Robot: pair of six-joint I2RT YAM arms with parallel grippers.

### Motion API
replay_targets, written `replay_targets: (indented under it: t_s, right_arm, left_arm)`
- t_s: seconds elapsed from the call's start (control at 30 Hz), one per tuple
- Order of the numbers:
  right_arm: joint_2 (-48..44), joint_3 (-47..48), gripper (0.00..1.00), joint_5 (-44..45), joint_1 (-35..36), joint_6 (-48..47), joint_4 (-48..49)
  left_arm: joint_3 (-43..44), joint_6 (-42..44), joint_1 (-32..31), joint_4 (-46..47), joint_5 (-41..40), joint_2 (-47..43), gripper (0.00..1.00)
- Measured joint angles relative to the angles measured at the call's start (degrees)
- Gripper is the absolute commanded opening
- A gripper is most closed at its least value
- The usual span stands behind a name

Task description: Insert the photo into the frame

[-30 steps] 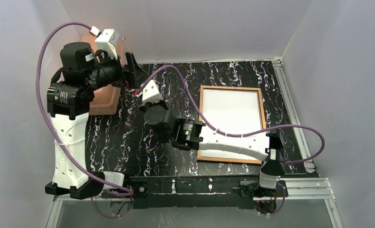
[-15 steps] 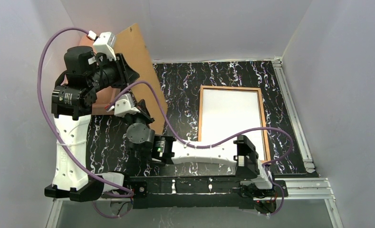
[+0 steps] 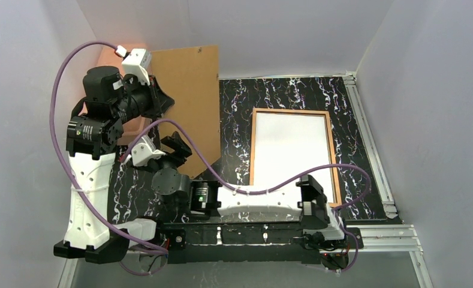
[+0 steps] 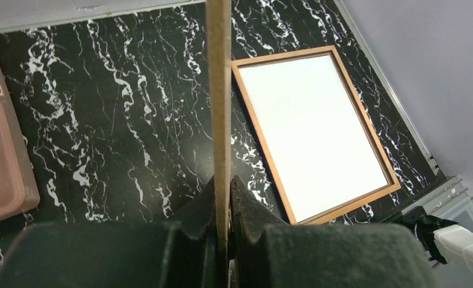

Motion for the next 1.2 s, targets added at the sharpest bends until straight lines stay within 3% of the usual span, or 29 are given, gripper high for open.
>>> replay_targets:
  t_s: [0.2,0.33,0.53,0.6,0.73,0.97,1.2]
  right_arm:
    - [-10.23,-8.13,0.95,-9.79,-0.24,12.74,-14.43]
    - [-22.45,-19.10,0.95,-24.85,-4.33,23.69,-20.31]
    - [-41.59,-37.05,0.96,-62.75,-25.09,41.29,-20.52]
    - [-44.54,-39.21,0.98,-68.81,-32.72,43.50,-22.47]
    - [-46.99,-39.89,0.99,-75.56,-43.30,46.14,-24.22]
    - [-48.11,-41.88,0.99,-85.94,-41.86,45.11,-24.04]
    - [-47.69,-39.15,0.99,-93.22,-51.58,42.86,-27.89]
  left_arm:
    - [-1.01,2.16,0.11,4.20,2.89,-2.05,0.00]
    - [-1.01,2.16,0.02,6.80,6.47,-2.95,0.00]
    - [-1.01,-3.76,-0.98,14.64,11.04,-2.60,0.00]
    - [-0.94,-2.05,-0.17,14.97,12.55,-2.73,0.00]
    - [-0.94,-0.79,-0.11,12.33,14.23,-4.37,0.00]
    - [-1.95,0.15,0.11,11.76,14.21,-5.81,0.00]
    - [-2.03,1.36,0.11,11.61,16.24,-6.10,0.00]
